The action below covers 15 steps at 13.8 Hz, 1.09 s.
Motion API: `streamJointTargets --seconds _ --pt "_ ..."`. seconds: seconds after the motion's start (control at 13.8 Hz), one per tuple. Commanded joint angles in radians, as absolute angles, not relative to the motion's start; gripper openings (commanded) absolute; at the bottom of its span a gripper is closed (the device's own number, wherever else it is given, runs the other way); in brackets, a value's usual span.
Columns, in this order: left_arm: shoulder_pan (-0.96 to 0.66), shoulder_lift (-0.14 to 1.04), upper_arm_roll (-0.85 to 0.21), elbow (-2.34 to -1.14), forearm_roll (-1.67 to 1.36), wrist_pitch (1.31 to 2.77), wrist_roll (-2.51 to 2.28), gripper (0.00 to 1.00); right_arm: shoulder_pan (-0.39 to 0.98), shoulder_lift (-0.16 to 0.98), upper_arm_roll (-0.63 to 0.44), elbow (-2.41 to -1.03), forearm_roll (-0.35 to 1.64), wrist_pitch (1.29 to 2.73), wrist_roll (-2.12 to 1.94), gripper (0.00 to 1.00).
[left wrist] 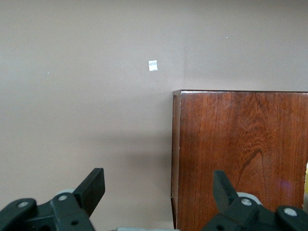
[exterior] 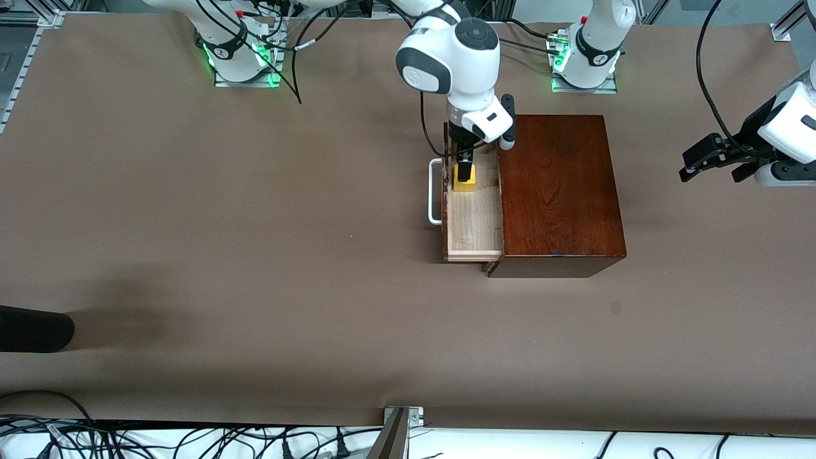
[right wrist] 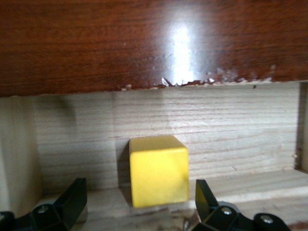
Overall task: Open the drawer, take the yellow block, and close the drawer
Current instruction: 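Close the right gripper on the yellow cube and lift it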
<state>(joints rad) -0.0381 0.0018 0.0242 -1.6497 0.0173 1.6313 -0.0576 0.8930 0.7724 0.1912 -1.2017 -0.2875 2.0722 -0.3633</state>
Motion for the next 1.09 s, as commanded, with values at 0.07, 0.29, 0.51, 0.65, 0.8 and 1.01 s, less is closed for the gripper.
streamJointTargets --seconds 0.07,0.29,0.51,0.65,0.8,1.01 --pt "-0.048 0.0 0.031 -1.644 0.008 1.618 -0.052 1.0 0.897 0.824 0.179 -1.124 -0.304 2.068 -0.38 1.0" --pt "-0.048 0.0 0.031 -1.643 0.008 1.618 -0.043 1.0 0.897 0.831 0.179 -1.124 -0.304 2.068 -0.377 1.0" --pt "-0.048 0.0 0.028 -1.643 0.008 1.618 -0.043 1.0 0.899 0.842 0.178 -1.126 -0.304 2.083 -0.371 1.0" --pt "-0.049 0.0 0.026 -1.64 0.009 1.617 -0.043 1.0 0.899 0.847 0.178 -1.126 -0.304 2.085 -0.371 1.0" --pt "-0.049 0.002 0.026 -1.638 0.009 1.617 -0.043 1.0 0.902 0.848 0.172 -1.124 -0.305 2.085 -0.377 0.79" --pt "-0.049 0.002 0.026 -1.638 0.009 1.617 -0.043 1.0 0.908 0.847 0.163 -1.121 -0.313 2.077 -0.379 0.07"
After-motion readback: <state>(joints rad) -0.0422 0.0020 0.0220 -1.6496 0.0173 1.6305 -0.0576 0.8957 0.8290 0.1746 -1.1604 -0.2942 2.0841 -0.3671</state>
